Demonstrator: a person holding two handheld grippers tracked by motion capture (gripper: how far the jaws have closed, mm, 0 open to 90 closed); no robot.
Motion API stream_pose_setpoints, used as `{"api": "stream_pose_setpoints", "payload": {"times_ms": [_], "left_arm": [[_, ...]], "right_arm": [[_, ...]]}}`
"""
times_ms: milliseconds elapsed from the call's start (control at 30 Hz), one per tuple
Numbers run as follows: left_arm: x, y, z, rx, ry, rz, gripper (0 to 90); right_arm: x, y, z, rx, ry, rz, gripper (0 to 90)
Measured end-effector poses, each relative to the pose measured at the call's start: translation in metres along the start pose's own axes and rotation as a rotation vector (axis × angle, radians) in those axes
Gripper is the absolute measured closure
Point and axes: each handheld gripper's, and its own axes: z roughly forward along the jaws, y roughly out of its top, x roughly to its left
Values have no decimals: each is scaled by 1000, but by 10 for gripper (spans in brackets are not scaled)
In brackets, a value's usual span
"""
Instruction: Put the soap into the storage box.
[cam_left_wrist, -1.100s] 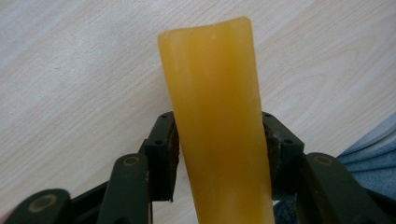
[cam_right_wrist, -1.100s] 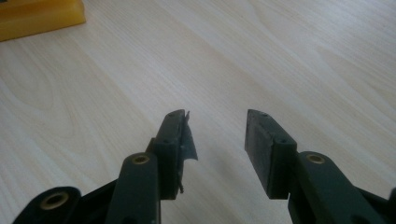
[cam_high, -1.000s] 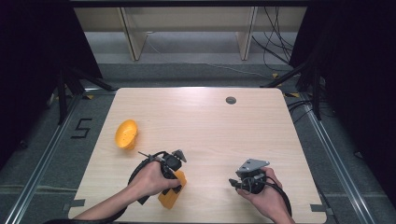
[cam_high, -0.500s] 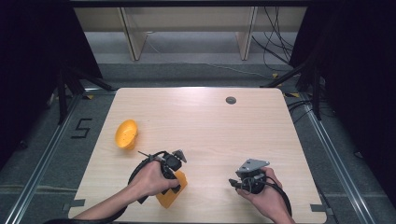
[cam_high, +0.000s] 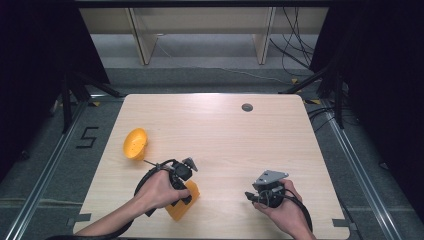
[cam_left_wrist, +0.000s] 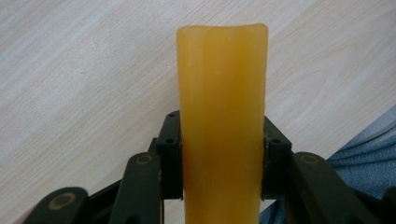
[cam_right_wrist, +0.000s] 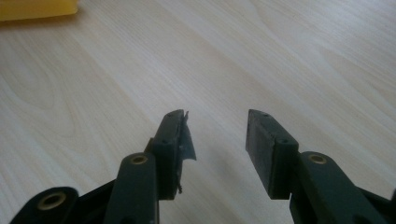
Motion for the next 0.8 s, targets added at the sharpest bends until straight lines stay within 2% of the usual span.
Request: {"api": "stream_pose_setpoints", "payload": {"times_ms": [33,67,100,133,200,267,433,467,500,800], "left_arm": [[0,0,-1,-5,2,4,604],[0,-1,-1,-20,0,-8,603],[0,-1,-2,-17,1,-5,604],[1,-2,-3,-21,1,-1,604],[0,-2,-6,-21,0,-11,604],[2,-3,-7,-19,0,-4,604],[3,-4,-9,-17,2,2,604],[3,-5,-10,-18,0,-5,604],[4,-5,-10,-23,-2,-10,604],[9,-8,-17,-28,-8,-11,604]], "right_arm": [[-1,0,0,-6,-5,-10,578],[-2,1,-1,6,-4,-19,578],[0,0,-1,5,1,0,578],[-1,0,0,-9,-6,-13,578],[-2,1,-1,9,-3,-16,578],[-2,0,-1,2,-9,-29,578],[-2,0,-1,-4,-13,-25,579],[-2,0,0,-27,-19,-18,579],[-2,1,-2,-6,-13,-20,579],[-3,1,-2,-17,-17,-26,578]]}}
